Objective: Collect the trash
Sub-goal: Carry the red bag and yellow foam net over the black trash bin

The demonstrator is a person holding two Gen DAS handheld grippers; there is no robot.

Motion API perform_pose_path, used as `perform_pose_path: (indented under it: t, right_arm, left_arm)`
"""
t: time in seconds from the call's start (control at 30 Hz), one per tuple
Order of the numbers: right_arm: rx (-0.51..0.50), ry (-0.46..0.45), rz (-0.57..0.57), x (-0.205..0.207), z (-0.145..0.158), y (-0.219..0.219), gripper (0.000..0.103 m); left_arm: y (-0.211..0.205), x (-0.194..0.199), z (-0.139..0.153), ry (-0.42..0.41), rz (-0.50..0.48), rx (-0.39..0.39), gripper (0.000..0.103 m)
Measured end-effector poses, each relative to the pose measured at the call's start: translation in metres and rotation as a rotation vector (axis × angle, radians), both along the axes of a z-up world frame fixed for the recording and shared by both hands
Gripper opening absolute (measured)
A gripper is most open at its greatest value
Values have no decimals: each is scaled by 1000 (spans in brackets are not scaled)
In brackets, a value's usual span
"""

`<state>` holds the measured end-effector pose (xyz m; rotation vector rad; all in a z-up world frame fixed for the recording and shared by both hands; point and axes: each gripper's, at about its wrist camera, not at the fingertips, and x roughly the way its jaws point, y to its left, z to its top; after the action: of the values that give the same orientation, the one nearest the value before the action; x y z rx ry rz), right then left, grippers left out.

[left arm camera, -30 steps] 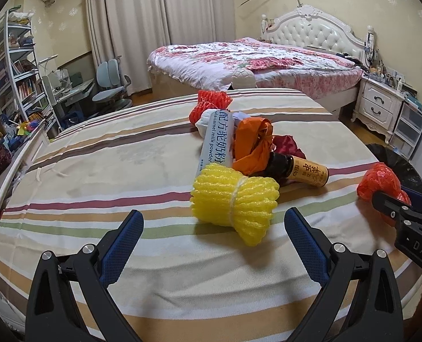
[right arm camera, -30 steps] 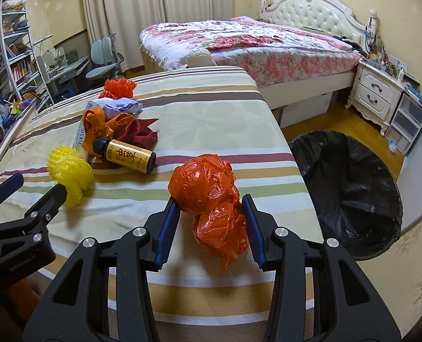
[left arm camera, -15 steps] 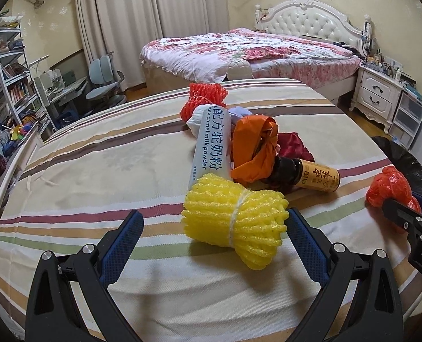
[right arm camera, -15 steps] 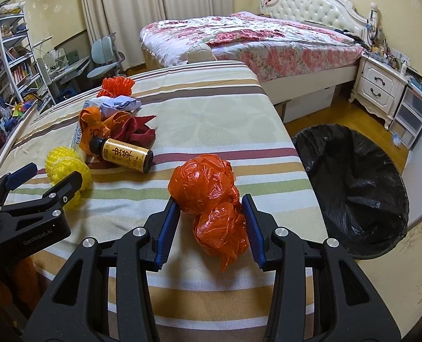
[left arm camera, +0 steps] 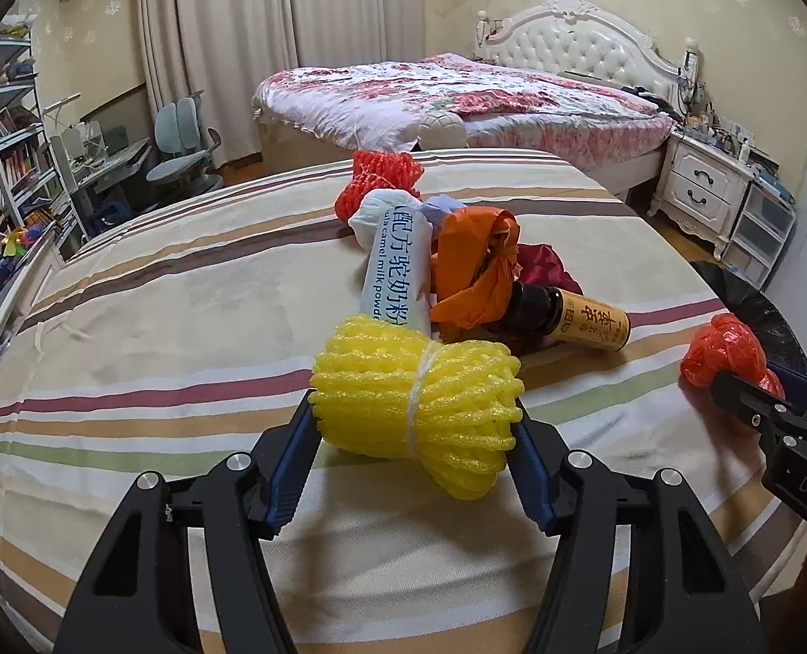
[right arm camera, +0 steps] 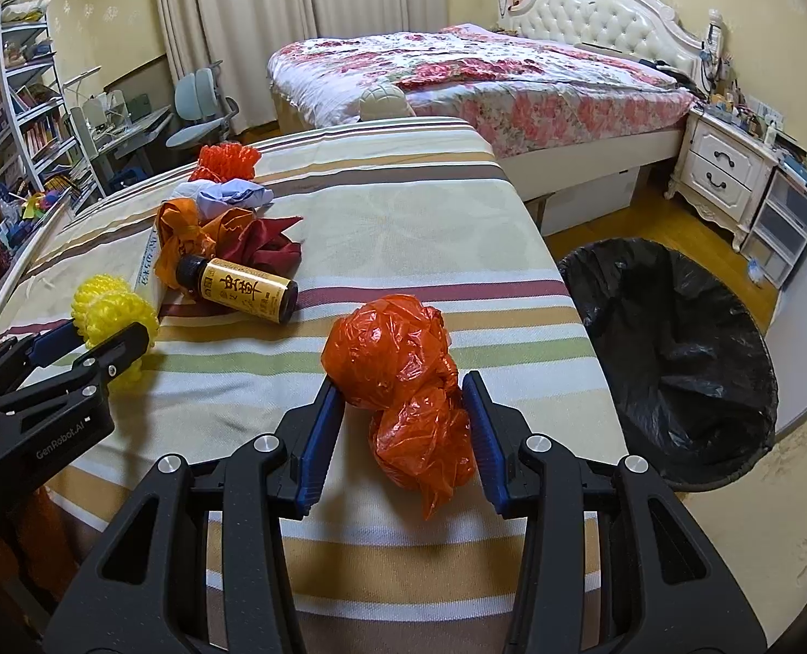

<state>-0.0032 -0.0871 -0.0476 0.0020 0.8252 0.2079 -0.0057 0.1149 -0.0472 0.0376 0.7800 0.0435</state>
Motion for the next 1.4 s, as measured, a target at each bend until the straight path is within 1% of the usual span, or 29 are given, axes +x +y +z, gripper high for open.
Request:
perform_pose_path:
  t: [0.13,0.3,0.47,0.6,0.87,1.1,1.27,1.4]
  right_arm:
    - [-1,-4,1,-2,1,0,43]
    - [2,-21,-6,-6,8,-3,43]
    - [7,-41,-32,-9,16,-13,43]
    - [-1,-64,-75,-7,24,-30,43]
    - [-17,-91,-198,6,32,-80,43]
    - [-21,-82,-288,25,25,-122,43]
    - [-22,-69,-330,37,18,-145,43]
    - [-26,-61,-357,45,13,-160,43]
  left_arm:
    - [1,-8,6,-20,11,5,62]
    - [2,-18,17,-45,17,-6,62]
    - [-11,-23,32,-92,-7,-14,62]
    - [-33,-16,40,-120,-44,-18,62]
    - [-88,14,42,-144,-136,-32,62]
    - [-139,43,37,-148,-215,-42,62]
    - [-180,60,33,-149,-269,-27,62]
    - [-201,73,25,-133,-291,-12,62]
